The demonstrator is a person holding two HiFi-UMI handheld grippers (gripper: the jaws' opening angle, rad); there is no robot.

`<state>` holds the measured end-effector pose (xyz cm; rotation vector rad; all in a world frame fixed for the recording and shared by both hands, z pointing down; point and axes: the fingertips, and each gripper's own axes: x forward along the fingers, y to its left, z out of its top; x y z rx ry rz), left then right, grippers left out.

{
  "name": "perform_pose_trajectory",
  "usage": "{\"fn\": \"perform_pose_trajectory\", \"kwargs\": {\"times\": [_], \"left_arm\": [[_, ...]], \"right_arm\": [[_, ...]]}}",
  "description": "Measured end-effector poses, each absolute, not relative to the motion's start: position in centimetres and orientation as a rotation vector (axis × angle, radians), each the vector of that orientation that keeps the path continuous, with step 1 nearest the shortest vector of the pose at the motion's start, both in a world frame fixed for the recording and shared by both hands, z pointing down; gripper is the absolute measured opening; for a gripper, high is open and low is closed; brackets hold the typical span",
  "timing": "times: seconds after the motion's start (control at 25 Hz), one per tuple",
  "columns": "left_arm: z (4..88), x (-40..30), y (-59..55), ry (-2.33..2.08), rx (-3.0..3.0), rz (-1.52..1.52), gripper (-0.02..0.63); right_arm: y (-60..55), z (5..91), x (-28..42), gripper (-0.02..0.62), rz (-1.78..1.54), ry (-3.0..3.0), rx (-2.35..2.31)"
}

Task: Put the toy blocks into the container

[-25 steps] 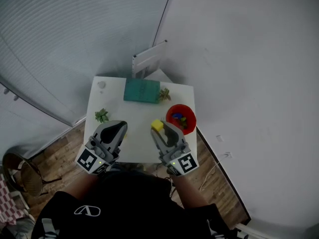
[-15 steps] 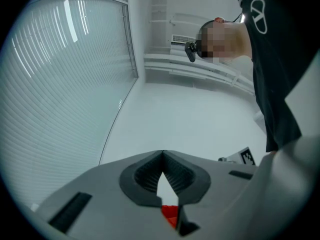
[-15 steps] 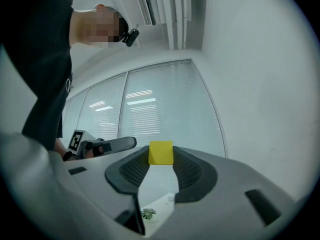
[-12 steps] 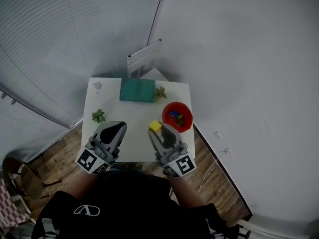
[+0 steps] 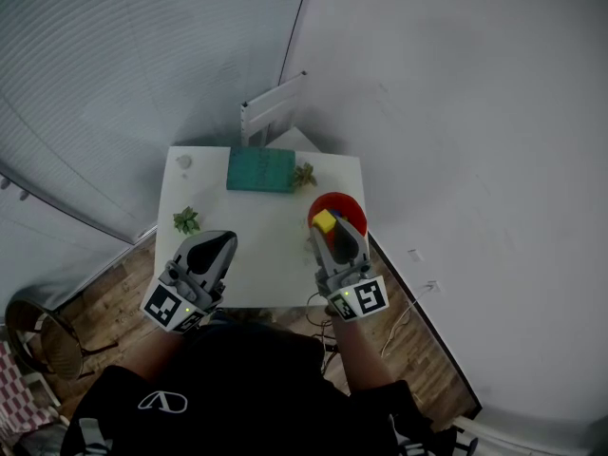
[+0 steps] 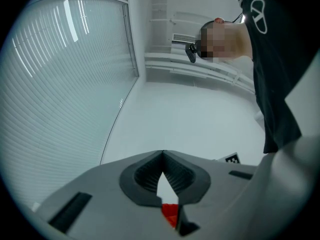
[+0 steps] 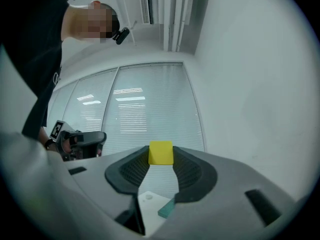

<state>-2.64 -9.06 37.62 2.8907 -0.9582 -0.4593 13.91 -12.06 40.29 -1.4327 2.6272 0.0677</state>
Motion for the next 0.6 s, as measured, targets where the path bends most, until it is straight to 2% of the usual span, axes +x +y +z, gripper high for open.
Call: {"fn": "perform_pose_trajectory", "kwargs": {"times": [0.6], "left_arm": [[36.0,-2.2,-9.9,-1.006,2.9,-0.508,0.005]], "right_arm": [[-14.6,40.2,26.7,0.15,0.103,2.4,-1.796]]}}
